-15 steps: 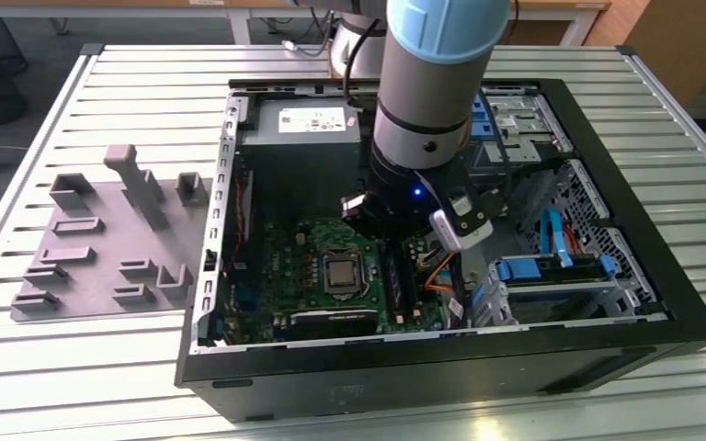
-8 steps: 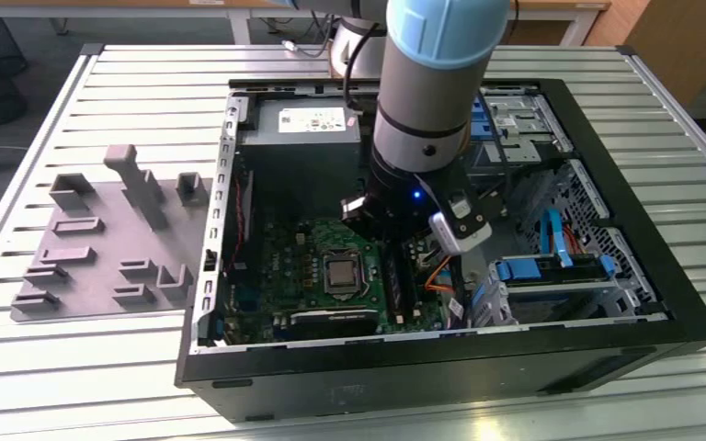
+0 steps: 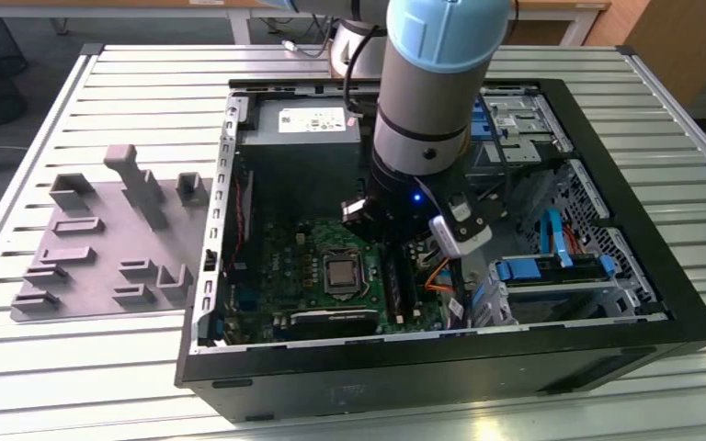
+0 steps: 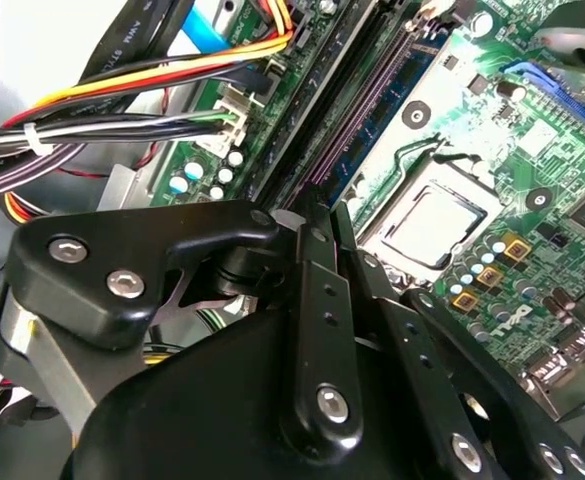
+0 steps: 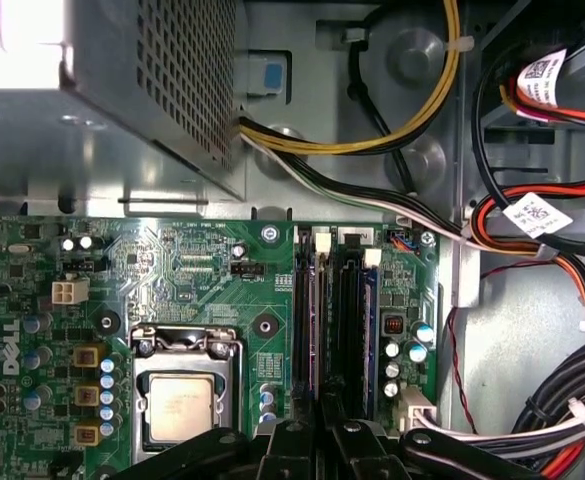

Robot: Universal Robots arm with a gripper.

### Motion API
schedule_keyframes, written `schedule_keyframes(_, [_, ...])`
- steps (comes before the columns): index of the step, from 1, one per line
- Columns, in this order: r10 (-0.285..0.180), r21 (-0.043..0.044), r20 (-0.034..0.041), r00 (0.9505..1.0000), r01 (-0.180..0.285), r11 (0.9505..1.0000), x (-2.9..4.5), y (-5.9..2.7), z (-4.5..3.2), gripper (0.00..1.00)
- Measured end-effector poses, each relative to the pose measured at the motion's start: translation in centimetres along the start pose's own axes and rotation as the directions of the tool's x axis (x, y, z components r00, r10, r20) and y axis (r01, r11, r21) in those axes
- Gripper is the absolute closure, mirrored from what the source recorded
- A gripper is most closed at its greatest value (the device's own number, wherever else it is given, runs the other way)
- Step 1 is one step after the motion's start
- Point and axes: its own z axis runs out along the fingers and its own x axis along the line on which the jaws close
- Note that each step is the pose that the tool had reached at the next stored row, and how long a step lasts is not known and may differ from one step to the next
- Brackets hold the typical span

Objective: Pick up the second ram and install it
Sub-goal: 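Insert the second ram into the second slot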

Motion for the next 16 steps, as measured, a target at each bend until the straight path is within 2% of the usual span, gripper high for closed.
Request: schedule_keyframes(16, [0.000,0.0004,0.0001,1.0000,0.000,1.0000,-0.12,-0.19,0.03,0.86])
